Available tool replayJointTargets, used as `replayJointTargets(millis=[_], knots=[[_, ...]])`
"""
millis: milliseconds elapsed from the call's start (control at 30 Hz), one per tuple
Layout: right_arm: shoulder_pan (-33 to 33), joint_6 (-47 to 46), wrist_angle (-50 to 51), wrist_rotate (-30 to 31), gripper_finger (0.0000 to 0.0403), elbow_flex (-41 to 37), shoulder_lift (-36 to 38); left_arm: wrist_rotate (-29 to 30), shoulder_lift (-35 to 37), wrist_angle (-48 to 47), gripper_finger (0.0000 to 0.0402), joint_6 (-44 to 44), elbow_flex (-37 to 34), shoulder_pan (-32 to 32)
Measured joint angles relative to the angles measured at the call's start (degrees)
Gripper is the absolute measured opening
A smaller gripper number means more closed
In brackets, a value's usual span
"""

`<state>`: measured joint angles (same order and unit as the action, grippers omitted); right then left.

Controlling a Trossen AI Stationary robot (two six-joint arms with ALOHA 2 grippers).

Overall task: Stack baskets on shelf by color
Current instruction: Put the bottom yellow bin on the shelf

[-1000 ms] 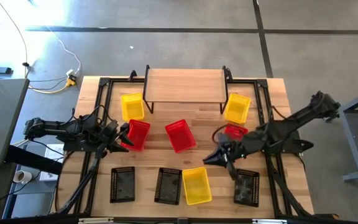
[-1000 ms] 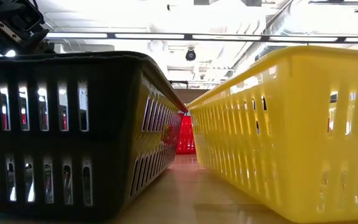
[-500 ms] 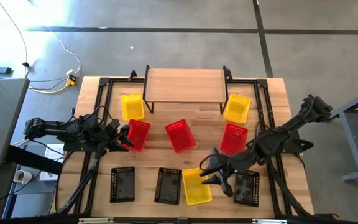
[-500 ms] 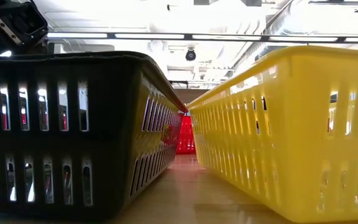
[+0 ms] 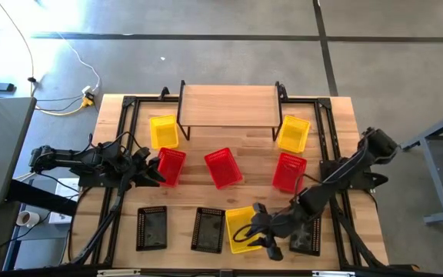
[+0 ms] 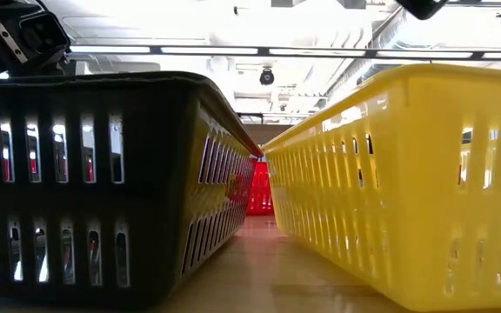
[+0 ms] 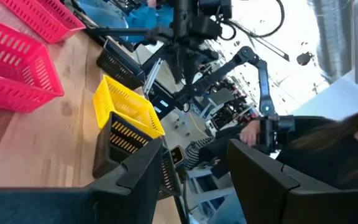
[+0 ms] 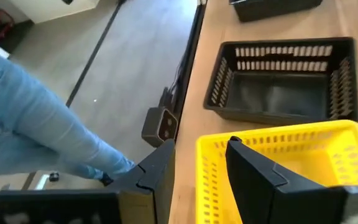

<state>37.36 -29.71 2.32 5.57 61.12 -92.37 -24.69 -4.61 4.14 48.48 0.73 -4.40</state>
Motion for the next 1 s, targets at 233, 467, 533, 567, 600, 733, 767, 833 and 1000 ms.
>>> replayJointTargets(millis=[233,467,533,567,600,733,767,833,1000], knots=[[1.0,-0.7,-3.8,-1.6,0.0129,0.0,-5.2,0.0,0.0,0.0,0.017,0.0,0.0,0.0],[2.5,-2.8,-3.8,-2.7,0.0129,0.0,-9.1,0.0,0.0,0.0,0.017,0.0,0.0,0.0],[2.9,-2.8,-3.8,-2.7,0.0129,0.0,-10.1,0.0,0.0,0.0,0.017,-0.1,0.0,0.0],[3.0,-2.8,-3.7,-2.7,0.0128,0.0,-10.4,0.0,0.0,0.0,0.017,0.0,0.0,0.0],[3.2,-2.9,-3.6,-2.6,0.0128,0.0,-10.8,0.0,0.0,0.0,0.017,0.0,0.0,0.0],[3.3,-3.0,-3.0,-1.5,0.0128,0.0,-11.8,0.0,0.0,0.0,0.017,0.0,0.0,0.0],[3.3,-3.1,-2.7,-1.4,0.0128,0.0,-11.9,0.0,0.0,0.0,0.017,0.0,0.0,0.0],[3.3,-3.1,-1.4,-1.1,0.0128,0.0,-12.0,0.0,0.0,0.0,0.017,0.0,0.0,0.0],[3.3,-3.9,0.8,-0.2,0.0128,0.0,-12.0,0.0,0.0,0.0,0.017,0.0,0.0,0.0]])
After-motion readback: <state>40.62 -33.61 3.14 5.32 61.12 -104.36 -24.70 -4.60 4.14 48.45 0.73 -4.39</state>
